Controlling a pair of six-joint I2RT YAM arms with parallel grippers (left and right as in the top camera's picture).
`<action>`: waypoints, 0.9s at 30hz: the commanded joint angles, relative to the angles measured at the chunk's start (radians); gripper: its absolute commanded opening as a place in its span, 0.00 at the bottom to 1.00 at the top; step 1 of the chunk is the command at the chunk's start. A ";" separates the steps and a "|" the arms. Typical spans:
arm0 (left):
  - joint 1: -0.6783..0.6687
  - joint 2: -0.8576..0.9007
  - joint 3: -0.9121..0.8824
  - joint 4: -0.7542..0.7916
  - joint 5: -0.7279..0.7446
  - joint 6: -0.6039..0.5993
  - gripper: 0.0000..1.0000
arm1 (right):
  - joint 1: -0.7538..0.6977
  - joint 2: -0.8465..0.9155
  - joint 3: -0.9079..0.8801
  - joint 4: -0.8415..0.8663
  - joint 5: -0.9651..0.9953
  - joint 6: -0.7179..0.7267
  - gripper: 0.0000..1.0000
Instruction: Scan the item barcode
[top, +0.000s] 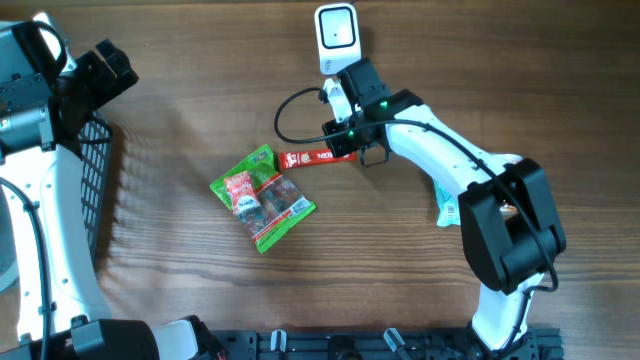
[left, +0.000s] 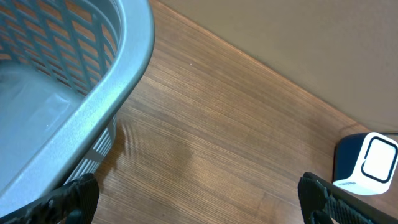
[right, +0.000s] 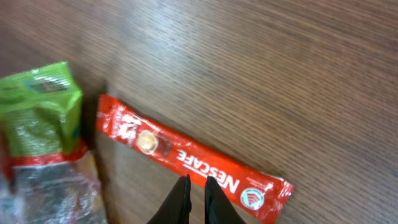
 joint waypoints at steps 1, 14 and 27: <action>0.002 -0.003 0.013 0.002 0.008 -0.002 1.00 | 0.004 0.006 -0.056 0.056 0.089 0.082 0.10; 0.002 -0.003 0.013 0.002 0.008 -0.002 1.00 | 0.004 -0.008 -0.209 0.044 0.155 0.257 0.04; 0.002 -0.003 0.013 0.002 0.008 -0.002 1.00 | 0.011 -0.304 -0.206 -0.110 -0.015 -0.118 0.34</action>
